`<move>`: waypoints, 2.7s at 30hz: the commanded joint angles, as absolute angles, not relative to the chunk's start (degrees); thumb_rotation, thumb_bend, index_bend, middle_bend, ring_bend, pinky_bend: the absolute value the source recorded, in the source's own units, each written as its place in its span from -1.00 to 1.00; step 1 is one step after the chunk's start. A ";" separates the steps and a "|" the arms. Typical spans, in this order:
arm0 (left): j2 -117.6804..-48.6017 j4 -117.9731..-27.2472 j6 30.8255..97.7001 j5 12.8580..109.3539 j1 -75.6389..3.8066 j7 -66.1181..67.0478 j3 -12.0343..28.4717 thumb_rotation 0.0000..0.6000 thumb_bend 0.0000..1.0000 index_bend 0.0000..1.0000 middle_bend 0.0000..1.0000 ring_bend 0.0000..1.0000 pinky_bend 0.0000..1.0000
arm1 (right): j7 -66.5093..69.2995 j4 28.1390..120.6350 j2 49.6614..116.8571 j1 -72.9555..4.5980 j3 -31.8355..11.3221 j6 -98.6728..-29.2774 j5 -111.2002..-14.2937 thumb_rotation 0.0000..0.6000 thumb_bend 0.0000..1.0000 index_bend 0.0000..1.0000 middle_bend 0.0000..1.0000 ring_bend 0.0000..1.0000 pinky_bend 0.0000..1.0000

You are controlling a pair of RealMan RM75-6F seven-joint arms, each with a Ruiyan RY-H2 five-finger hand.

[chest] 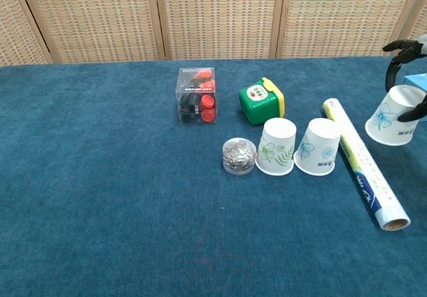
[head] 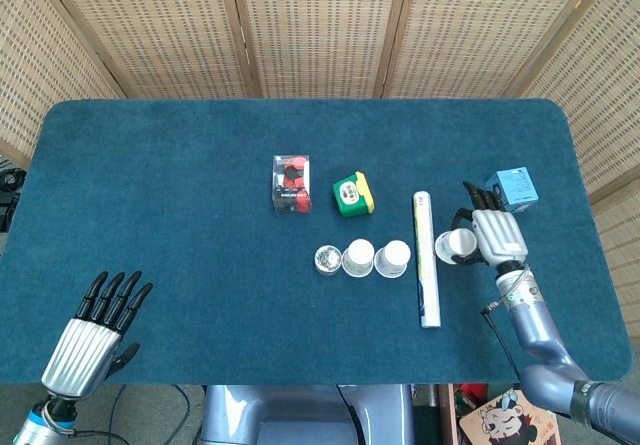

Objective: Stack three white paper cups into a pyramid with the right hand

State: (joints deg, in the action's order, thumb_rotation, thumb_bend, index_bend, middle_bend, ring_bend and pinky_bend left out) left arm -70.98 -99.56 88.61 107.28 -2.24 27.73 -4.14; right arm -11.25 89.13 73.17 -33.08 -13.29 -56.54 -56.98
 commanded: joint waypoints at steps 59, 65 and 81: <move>-71.18 -99.51 87.71 107.91 -2.34 27.98 -4.64 1.00 -0.59 -1.00 -1.00 -1.00 -1.00 | -26.78 106.96 73.08 -47.11 -14.77 -60.12 -42.64 1.00 -0.74 0.06 -1.00 -1.00 -1.00; -71.15 -99.50 87.81 107.93 -2.35 27.88 -4.59 1.00 -0.59 -1.00 -1.00 -1.00 -1.00 | -26.39 106.79 73.41 -47.49 -14.57 -60.11 -42.80 1.00 -0.74 0.06 -1.00 -1.00 -1.00; -71.14 -99.41 87.81 107.75 -2.35 27.75 -4.54 1.00 -0.59 -1.00 -1.00 -1.00 -1.00 | -25.71 104.25 75.23 -48.39 -13.71 -59.38 -42.17 1.00 -0.74 -0.05 -1.00 -1.00 -1.00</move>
State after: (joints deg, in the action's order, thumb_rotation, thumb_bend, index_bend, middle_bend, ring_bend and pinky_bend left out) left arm -71.14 -99.41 87.81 107.75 -2.35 27.75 -4.54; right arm -25.74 104.34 75.18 -48.36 -13.78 -59.42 -42.11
